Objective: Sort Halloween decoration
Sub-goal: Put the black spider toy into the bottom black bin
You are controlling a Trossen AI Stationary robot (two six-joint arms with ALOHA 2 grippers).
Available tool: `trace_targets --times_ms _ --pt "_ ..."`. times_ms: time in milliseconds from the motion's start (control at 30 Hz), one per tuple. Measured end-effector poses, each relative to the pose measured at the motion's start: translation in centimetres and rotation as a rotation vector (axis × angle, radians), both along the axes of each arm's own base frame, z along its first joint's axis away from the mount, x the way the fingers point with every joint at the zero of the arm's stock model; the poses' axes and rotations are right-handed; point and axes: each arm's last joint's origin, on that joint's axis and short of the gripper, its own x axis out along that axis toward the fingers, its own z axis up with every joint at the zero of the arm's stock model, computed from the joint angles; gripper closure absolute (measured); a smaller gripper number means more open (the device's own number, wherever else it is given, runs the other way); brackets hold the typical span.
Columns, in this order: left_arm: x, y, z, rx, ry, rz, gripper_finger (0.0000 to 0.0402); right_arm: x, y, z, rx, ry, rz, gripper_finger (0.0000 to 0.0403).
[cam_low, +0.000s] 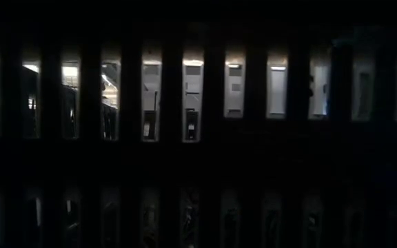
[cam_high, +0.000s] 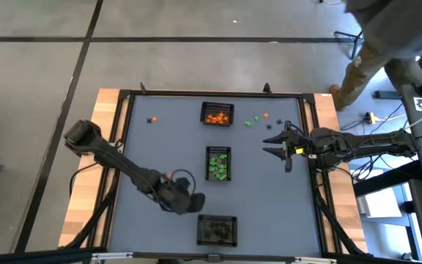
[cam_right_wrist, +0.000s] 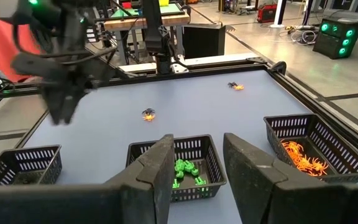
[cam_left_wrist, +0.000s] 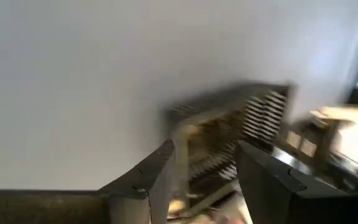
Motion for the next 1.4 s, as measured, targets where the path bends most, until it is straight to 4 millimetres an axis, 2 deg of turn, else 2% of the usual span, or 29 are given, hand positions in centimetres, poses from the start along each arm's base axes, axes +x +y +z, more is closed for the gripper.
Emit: trace_targets --times_ms 100,400,600,800,1100,1267,1400 --pt "-1.5 0.9 0.5 0.049 0.100 0.000 0.0243 0.0 0.0 0.0 0.000 0.001 0.000 0.0265" --pt "-4.0 2.1 -0.9 0.321 0.329 0.039 0.0243 0.0 0.0 0.0 0.000 0.001 0.000 0.0265" --pt "-5.4 3.6 -1.0 0.430 0.450 0.220 0.0245 0.0 0.0 0.0 0.000 0.001 0.000 0.0265" --pt "-6.0 4.8 -2.2 0.457 0.524 0.258 0.0245 0.0 0.0 0.0 0.000 0.001 0.000 0.0265" --pt "-7.1 7.1 -7.0 0.320 0.550 0.302 0.0245 0.0 0.0 0.0 0.000 0.001 0.000 0.0265" --pt "-7.4 7.9 -8.0 0.273 0.549 0.319 0.0245 0.0 0.0 0.0 0.000 0.002 0.000 0.0265" --pt "-7.4 8.1 -8.0 0.264 0.548 0.323 0.0248 0.0 0.0 0.0 0.000 0.001 0.000 0.0265"
